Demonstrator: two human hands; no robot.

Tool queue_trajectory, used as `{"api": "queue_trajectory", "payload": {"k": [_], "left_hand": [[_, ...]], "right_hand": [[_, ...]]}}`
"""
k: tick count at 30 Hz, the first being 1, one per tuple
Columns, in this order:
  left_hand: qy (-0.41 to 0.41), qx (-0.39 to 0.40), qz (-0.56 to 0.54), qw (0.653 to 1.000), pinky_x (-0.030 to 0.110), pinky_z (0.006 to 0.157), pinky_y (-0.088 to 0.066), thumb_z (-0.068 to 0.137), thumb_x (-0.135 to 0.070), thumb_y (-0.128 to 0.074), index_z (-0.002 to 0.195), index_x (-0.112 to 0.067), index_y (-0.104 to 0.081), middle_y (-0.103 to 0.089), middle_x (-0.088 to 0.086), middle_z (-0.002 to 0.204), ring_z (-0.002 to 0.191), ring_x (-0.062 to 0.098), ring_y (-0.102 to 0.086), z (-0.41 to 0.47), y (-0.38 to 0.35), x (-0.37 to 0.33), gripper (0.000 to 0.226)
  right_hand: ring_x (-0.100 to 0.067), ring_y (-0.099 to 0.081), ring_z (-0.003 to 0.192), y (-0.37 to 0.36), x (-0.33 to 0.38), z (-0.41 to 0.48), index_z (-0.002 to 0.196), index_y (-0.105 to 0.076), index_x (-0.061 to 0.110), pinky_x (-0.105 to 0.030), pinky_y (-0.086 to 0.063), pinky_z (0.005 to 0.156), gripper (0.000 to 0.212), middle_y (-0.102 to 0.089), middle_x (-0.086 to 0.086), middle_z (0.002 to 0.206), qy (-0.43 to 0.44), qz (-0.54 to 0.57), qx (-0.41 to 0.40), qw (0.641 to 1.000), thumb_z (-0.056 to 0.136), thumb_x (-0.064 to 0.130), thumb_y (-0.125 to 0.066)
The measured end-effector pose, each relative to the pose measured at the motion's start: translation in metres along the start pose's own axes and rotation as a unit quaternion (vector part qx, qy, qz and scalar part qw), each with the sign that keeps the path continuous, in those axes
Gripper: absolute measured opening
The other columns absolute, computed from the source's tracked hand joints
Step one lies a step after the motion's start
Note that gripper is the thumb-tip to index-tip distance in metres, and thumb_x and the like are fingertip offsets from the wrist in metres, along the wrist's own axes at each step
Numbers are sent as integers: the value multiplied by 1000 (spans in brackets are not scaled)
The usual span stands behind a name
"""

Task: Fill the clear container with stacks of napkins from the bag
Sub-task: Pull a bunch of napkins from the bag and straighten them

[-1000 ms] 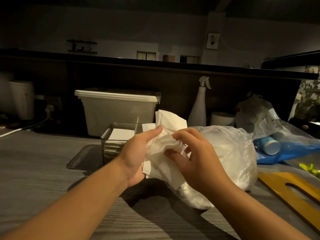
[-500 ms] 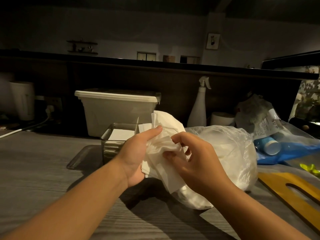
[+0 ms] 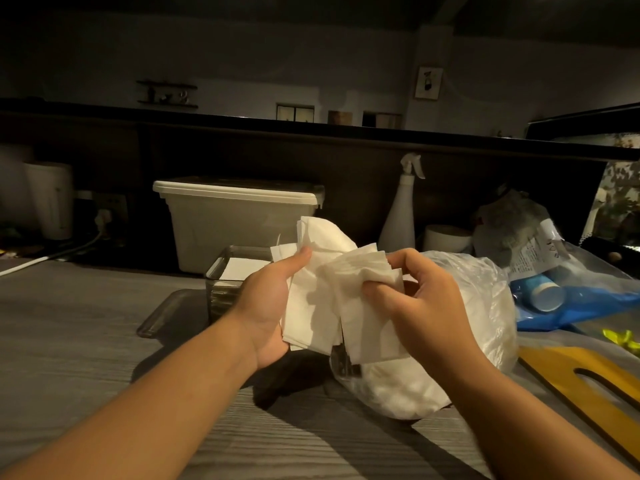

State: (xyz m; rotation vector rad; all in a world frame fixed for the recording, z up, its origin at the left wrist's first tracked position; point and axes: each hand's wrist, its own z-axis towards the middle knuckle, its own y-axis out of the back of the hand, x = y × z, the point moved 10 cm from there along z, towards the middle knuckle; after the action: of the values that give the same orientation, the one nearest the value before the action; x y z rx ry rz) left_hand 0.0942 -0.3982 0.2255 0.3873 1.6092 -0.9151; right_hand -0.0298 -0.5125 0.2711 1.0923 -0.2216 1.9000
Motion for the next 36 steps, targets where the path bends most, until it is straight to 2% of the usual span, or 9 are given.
{"api": "queue_trajectory", "payload": {"k": [4,8,11,17,22,24,27,31,36], "left_hand": [[3,19,-4,1000,50,86,-54,96,-42,-51,111,-18,-73,-75,13,104,91,34,-72,2,-2,1,35],[-11,55,2,998,44,76,-56,91,-38,-57,97,-18,-78,-76,14,96,78,30,-73,-3,-11,-1,29],[-41,49,29,998,49,76,-58,82,-31,-67,102,-20,-76,-75,15,100,87,33,-73,-3,-11,-4,25],[-62,-10,42,997,43,70,-59,92,-31,-65,108,-17,-69,-77,10,91,80,28,-75,-3,1,-12,22],[-83,-20,104,991,39,67,-58,91,-33,-67,106,-18,-68,-77,4,86,77,21,-75,-4,6,-20,21],[-98,-22,164,981,33,65,-54,92,-33,-65,94,-21,-68,-76,-4,76,71,17,-72,-5,1,-23,13],[-112,-1,250,962,28,67,-46,93,-37,-59,97,-27,-65,-72,-1,90,88,16,-64,-7,-9,-23,13],[-108,21,314,943,19,62,-40,98,-31,-55,96,-33,-56,-62,-5,96,87,10,-57,-5,-12,-18,3],[-92,33,309,946,18,58,-49,99,-25,-55,106,-22,-62,-65,3,97,86,15,-61,-3,-14,-16,10]], "right_hand": [[-11,-68,84,-6,-2,0,90,-66,29,-30,-60,67,13,-70,11,91,-3,-7,26,1000,83,23,-75],[-5,-66,84,-9,4,-3,91,-64,31,-23,-59,65,14,-68,12,92,29,-67,29,997,85,25,-75],[-5,-65,84,-8,7,-2,92,-64,30,-21,-58,65,14,-68,11,92,42,-82,25,995,86,25,-75],[-3,-64,80,-6,5,0,90,-64,30,-22,-56,63,14,-67,12,85,29,-38,31,998,85,21,-74],[-12,-65,74,11,17,9,84,-64,20,-22,-52,61,17,-67,5,77,38,75,47,995,69,24,-68],[-10,-64,78,9,27,8,87,-65,21,-21,-53,65,15,-67,8,81,81,23,81,993,73,22,-69],[-8,-64,85,-2,32,1,91,-67,25,-16,-52,73,17,-67,14,87,129,-65,115,983,82,15,-75],[0,-61,91,-3,33,-1,97,-61,37,-15,-53,74,35,-66,21,92,151,-137,90,975,82,10,-77],[-3,-60,91,3,31,0,100,-57,35,-16,-53,70,39,-62,21,97,133,-79,50,987,81,9,-77]]}}
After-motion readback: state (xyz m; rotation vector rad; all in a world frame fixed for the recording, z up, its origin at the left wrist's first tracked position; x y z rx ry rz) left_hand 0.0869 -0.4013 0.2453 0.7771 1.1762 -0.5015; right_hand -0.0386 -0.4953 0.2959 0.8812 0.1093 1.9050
